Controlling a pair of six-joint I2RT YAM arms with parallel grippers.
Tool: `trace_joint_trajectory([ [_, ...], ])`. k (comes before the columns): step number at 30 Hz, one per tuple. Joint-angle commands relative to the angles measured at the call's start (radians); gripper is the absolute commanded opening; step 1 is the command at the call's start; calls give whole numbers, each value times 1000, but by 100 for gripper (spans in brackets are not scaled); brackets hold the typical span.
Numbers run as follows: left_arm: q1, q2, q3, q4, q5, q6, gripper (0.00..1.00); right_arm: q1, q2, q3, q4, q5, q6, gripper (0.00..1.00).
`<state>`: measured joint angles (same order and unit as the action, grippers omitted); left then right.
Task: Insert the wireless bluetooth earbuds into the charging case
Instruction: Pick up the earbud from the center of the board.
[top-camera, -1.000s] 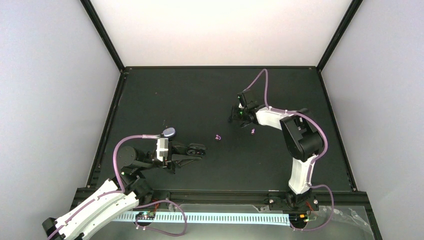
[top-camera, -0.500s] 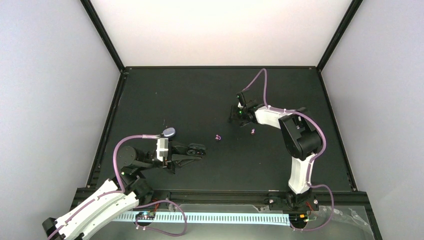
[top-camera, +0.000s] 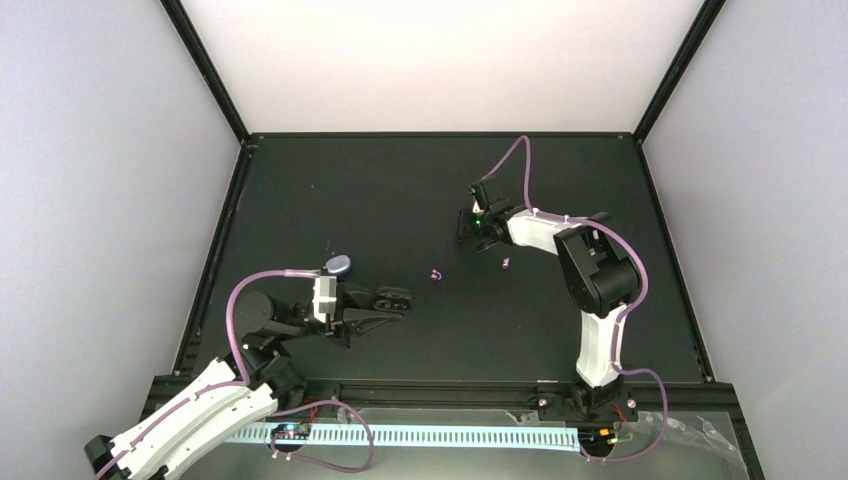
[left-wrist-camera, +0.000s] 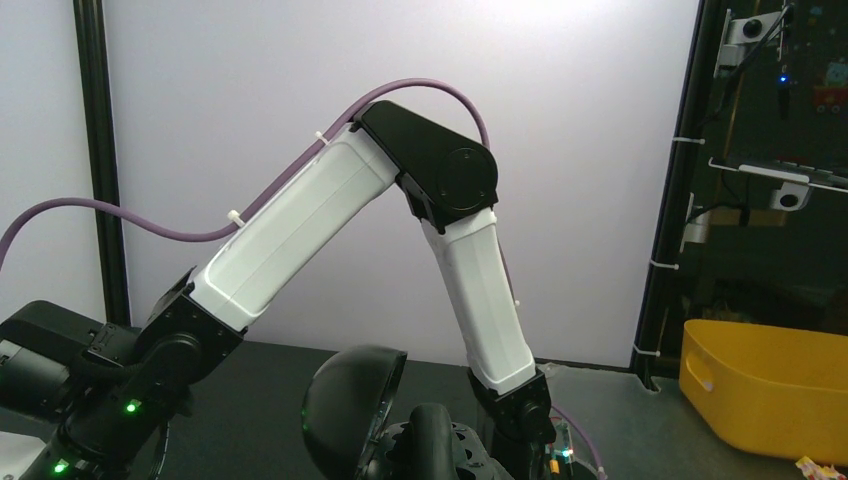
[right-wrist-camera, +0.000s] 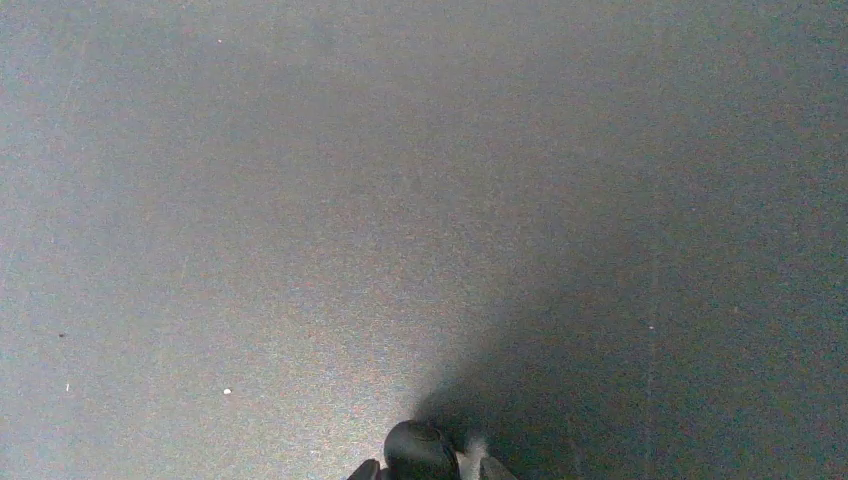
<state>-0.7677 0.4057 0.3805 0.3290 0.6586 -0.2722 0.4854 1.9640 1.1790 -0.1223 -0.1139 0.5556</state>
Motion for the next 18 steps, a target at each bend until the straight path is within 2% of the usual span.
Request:
trace_joint_trajectory([
  [1,-4,-4,8,4,14,7,2,9,17,18,-21,-14,-12,24],
  [8,-5,-5,7,2,14,7,1,21,18,33,-27,-18,-16,22],
  [18,-4,-4,6,4,16,5,1,25,-2,29,-22,-24,-15,11],
])
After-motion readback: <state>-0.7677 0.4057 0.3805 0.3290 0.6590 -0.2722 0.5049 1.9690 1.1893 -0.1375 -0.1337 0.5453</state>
